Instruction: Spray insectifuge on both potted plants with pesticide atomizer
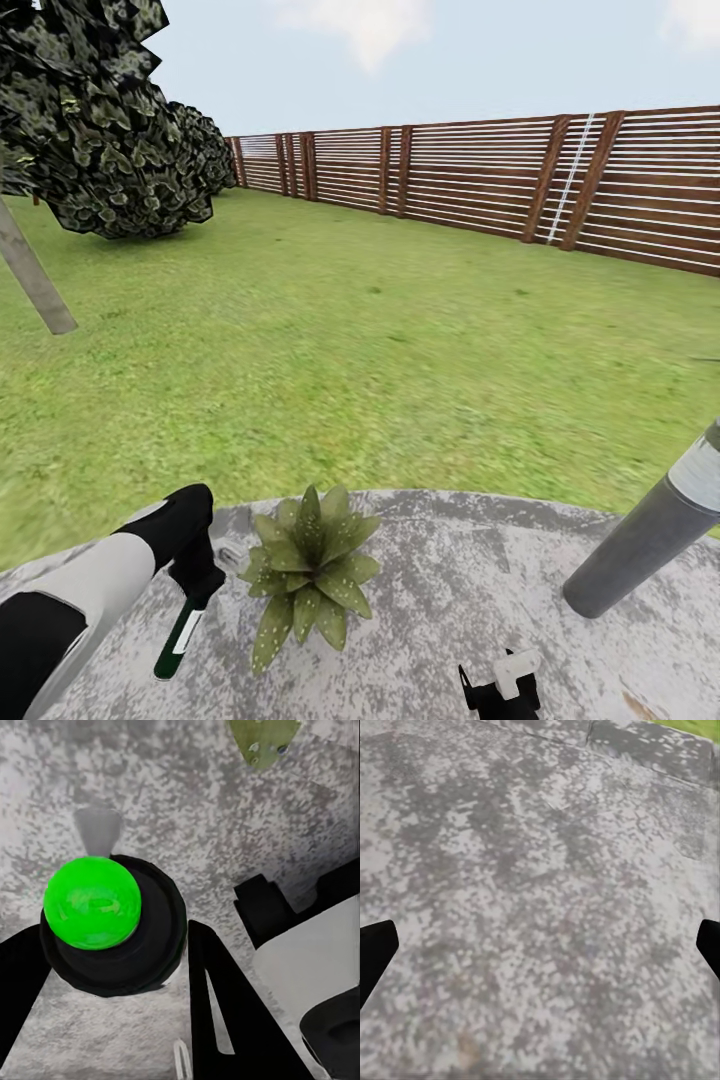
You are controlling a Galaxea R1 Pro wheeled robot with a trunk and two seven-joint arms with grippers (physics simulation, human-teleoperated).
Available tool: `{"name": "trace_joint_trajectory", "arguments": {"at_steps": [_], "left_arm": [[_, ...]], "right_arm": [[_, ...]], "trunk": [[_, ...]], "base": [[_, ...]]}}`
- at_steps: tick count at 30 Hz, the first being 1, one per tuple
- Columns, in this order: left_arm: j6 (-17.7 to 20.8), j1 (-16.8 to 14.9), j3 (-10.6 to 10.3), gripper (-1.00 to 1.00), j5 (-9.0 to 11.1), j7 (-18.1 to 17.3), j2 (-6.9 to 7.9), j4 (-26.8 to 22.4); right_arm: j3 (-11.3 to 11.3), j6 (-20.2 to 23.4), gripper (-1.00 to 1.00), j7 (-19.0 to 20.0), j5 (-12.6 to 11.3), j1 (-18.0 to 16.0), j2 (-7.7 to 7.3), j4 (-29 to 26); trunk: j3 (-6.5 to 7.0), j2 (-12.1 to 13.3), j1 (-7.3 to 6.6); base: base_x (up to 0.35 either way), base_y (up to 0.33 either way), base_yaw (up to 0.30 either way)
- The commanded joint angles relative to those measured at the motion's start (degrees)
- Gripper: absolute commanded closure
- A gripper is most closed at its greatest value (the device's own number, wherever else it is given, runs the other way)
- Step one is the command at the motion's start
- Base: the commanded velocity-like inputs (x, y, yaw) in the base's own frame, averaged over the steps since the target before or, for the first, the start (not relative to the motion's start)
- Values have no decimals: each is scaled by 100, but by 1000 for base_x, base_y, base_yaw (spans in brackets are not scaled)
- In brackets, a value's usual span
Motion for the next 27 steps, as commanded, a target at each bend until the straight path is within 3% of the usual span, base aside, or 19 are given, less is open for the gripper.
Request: {"name": "trace_joint_trajectory", "arguments": {"at_steps": [1,3,9,18,27], "left_arm": [[23,-10,-3,100,-51,-74,25,-169],[29,-52,4,100,-48,-123,58,-425],[67,-156,-3,100,-37,-128,-13,-553],[-1,-57,-16,100,-53,-135,121,-472],[76,-208,-10,100,-34,-139,-8,-570]], "right_arm": [[-36,-19,-100,-22,60,-4,-3,6],[-35,-19,-100,-22,60,-4,0,6],[-31,-19,-100,-20,60,-4,2,11],[-27,-19,-100,-22,69,-4,2,15],[-27,-19,-100,-20,69,-4,2,15]], "trunk": [[-5,-2,-1],[-5,-2,-1],[-5,-2,-1],[-5,-2,-1],[-5,-2,-1]], "base": [[0,0,-2],[0,0,-1],[0,0,0],[0,0,0],[13,0,0]]}}
